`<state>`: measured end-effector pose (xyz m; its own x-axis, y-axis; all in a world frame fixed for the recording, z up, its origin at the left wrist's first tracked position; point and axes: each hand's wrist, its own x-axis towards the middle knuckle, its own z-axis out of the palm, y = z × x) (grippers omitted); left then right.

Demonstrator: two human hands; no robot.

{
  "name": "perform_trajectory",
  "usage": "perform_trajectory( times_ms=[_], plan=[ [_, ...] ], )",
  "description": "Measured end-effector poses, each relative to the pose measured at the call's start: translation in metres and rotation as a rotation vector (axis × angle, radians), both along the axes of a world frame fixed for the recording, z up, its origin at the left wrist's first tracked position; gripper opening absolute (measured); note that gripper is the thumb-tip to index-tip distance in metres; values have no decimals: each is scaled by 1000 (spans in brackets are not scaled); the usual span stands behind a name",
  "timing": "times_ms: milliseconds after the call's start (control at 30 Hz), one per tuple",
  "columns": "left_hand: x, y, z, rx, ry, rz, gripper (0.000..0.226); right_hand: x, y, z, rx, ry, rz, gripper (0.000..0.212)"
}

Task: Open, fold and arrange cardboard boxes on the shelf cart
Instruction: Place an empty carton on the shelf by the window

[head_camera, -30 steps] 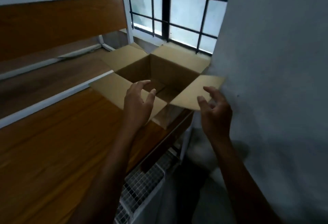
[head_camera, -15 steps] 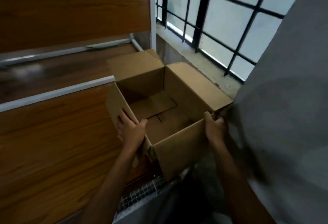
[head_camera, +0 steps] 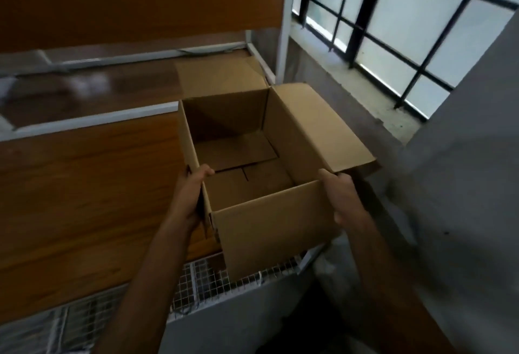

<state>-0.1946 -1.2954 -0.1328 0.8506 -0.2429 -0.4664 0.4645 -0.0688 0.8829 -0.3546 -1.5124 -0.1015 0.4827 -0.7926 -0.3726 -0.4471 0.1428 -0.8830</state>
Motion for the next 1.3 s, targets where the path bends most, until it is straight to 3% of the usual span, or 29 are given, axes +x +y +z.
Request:
perform_trajectory(
  times_ms=[67,300,367,533,600,667,767,833,933,1000,1200,1300],
  plan=[
    [-3,39,3,-10,-58,33,60,0,35,6,-34,-41,16,10],
    [-47,209,39,19,-163,176,79,-8,182,25,-13,-143,91,21],
    [-69,270,51,-46,-181,311,66,-9,223,27,59,-183,104,18],
    [-131,407,74,-375,-212,685,38,-7,330,36,197,-256,187,53],
    [-158,441,80,-429,-232,715,29,-1,375,44,212,-288,263,46],
    [-182,467,86,-360,-274,703,35,6,421,55,238,-327,328,22],
    [-194,500,103,-153,-366,780,28,17,485,70,234,-390,414,25],
    [-188,528,119,-71,-384,883,24,23,525,85,211,-462,464,11],
    [-169,573,147,-34,-426,998,48,36,580,110,189,-539,520,28],
    [-155,603,169,-18,-449,1037,58,52,612,128,201,-559,543,25],
    [-110,688,233,-47,-616,1141,56,117,705,173,280,-691,623,36],
    [-79,733,260,-88,-691,1201,56,151,757,193,304,-757,631,24]
  ],
)
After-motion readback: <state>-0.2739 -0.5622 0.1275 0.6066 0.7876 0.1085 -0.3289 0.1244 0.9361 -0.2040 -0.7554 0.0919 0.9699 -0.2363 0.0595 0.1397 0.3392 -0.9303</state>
